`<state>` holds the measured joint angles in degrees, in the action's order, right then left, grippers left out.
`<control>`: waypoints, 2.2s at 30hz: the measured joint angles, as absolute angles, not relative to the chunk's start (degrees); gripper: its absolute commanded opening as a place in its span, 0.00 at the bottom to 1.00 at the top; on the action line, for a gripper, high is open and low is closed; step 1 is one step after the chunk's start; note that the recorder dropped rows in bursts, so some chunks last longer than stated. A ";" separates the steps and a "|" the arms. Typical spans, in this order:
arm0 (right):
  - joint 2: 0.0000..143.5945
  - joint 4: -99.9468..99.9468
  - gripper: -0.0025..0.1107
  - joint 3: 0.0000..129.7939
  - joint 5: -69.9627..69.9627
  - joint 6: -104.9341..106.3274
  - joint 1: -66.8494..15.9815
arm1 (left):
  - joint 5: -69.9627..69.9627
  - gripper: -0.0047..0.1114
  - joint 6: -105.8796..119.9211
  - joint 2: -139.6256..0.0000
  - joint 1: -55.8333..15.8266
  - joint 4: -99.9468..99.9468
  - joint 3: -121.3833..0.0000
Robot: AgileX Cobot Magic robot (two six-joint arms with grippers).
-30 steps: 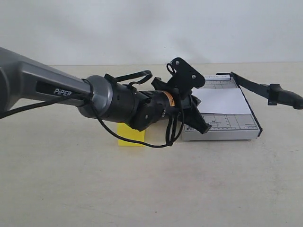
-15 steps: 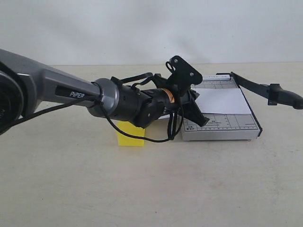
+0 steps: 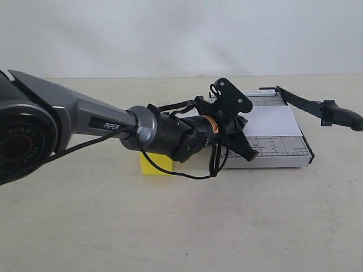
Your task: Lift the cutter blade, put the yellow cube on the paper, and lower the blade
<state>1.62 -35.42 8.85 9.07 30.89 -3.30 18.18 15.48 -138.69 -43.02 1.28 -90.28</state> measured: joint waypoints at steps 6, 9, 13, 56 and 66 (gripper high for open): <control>1.62 -35.42 0.02 8.85 9.07 30.89 -3.30 | 19.48 0.08 13.63 -140.94 -44.17 1.28 -93.18; 1.62 -35.42 0.02 8.85 9.07 30.89 -3.30 | 19.18 0.08 12.50 -141.92 -45.38 1.28 -94.87; 1.62 -35.42 0.02 8.85 9.07 30.89 -3.30 | 18.98 0.08 11.90 -141.92 -45.65 1.28 -94.96; 1.62 -35.42 0.02 8.85 9.07 30.89 -3.30 | 0.00 0.08 17.63 -136.79 -41.15 1.28 -99.17; 1.62 -35.42 0.02 8.85 9.07 30.89 -3.30 | 0.45 0.08 17.08 -138.65 -41.61 1.28 -99.17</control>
